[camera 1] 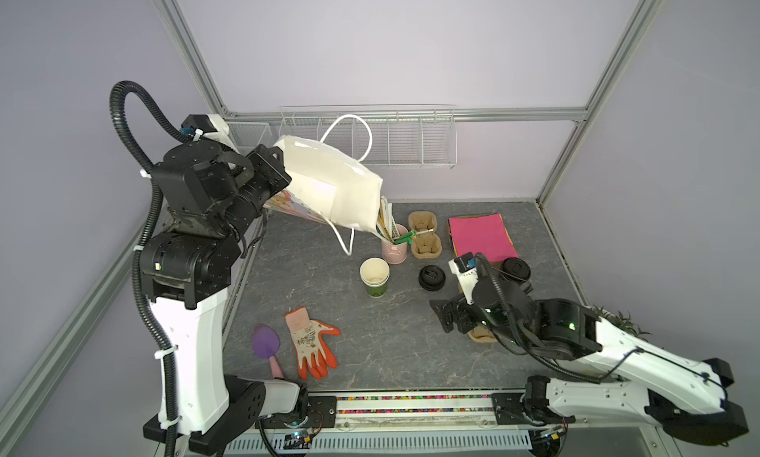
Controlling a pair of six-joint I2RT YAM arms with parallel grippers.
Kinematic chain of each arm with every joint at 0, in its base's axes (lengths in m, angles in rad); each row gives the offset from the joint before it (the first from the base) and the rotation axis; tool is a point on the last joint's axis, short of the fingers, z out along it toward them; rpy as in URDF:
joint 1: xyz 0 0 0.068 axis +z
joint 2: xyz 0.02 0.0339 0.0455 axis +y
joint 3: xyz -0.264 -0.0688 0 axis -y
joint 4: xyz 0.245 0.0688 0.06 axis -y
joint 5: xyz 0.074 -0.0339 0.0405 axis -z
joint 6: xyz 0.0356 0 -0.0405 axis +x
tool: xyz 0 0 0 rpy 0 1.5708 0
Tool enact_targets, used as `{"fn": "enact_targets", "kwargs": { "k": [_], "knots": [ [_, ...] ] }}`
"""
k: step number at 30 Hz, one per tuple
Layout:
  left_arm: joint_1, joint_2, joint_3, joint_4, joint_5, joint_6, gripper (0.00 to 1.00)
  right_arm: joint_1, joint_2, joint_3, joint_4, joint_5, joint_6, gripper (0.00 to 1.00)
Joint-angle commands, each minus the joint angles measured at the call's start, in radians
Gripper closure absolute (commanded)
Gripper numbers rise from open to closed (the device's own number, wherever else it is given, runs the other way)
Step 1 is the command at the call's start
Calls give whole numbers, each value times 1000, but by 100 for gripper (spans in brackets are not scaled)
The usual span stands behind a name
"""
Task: Pack a coffee takeout order
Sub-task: Pick up the takeout bag from the top-left of the table, then place the takeout bag at the center of the table.
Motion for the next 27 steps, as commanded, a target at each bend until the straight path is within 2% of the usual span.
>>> {"fn": "enact_targets", "kwargs": {
  "k": [1, 9, 15, 19, 27],
  "knots": [
    [-95, 14, 19, -86, -13, 38, 100, 4, -74, 48, -78, 110, 21, 2],
    [-355, 80, 39, -142, -47, 44, 100, 2, -182, 90, -242, 293, 129, 0],
    [-521, 159, 48, -211, -95, 34, 100, -4, -229, 58, -299, 348, 190, 1],
    [-540, 188, 21, -234, -51, 16, 100, -10, -249, 35, -332, 364, 228, 3],
    [-555, 102, -248, -103, 92, -45, 100, -22, -312, 8, -383, 415, 274, 5]
  ]
}}
